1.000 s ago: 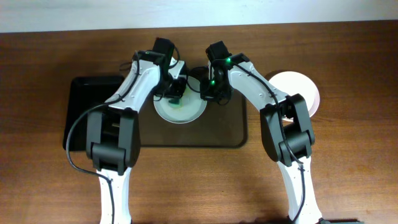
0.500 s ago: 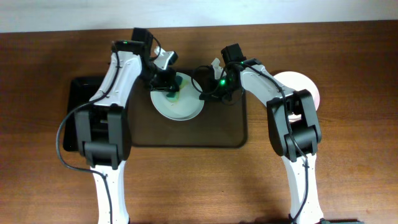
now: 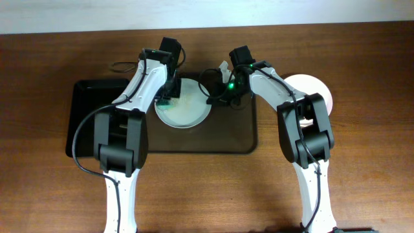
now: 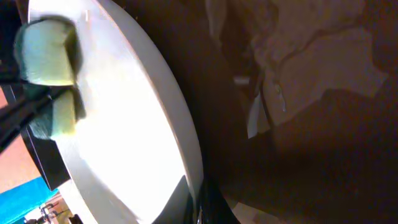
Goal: Clean dirty plates on tray and stack at the side
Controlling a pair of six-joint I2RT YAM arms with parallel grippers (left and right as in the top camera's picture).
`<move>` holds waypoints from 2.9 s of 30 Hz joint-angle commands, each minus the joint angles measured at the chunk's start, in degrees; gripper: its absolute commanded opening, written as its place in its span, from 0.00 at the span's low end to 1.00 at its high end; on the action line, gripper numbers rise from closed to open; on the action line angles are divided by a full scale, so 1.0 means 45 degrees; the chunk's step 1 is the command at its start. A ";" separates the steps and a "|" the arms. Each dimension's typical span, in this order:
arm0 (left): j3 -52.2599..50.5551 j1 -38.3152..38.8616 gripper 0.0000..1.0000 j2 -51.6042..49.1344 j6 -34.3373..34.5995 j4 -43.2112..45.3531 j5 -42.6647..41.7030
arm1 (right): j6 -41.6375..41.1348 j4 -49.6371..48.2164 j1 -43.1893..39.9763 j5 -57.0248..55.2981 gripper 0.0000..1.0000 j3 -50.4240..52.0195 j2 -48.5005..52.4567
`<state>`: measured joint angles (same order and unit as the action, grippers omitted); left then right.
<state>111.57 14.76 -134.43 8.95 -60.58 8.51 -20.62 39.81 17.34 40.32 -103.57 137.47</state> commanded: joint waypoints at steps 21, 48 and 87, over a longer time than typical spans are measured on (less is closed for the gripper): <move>0.5217 -0.0175 0.01 -0.0199 0.0194 -0.3823 0.0408 | 0.0136 0.4658 0.1122 -1.1934 0.04 0.0049 -0.5829; 0.4201 -0.0296 0.01 -0.0223 0.0194 -0.3405 -0.0185 | -0.7193 0.9185 0.5493 -2.1381 0.04 0.0063 -0.6086; 0.4770 -0.3755 0.01 0.1666 0.0437 -0.6931 0.0733 | 0.0160 0.1681 -0.5129 -0.5785 0.98 0.4692 -0.8238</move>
<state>134.78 3.36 -128.05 9.98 -91.35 9.52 -19.64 47.99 -10.50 12.99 -82.02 100.57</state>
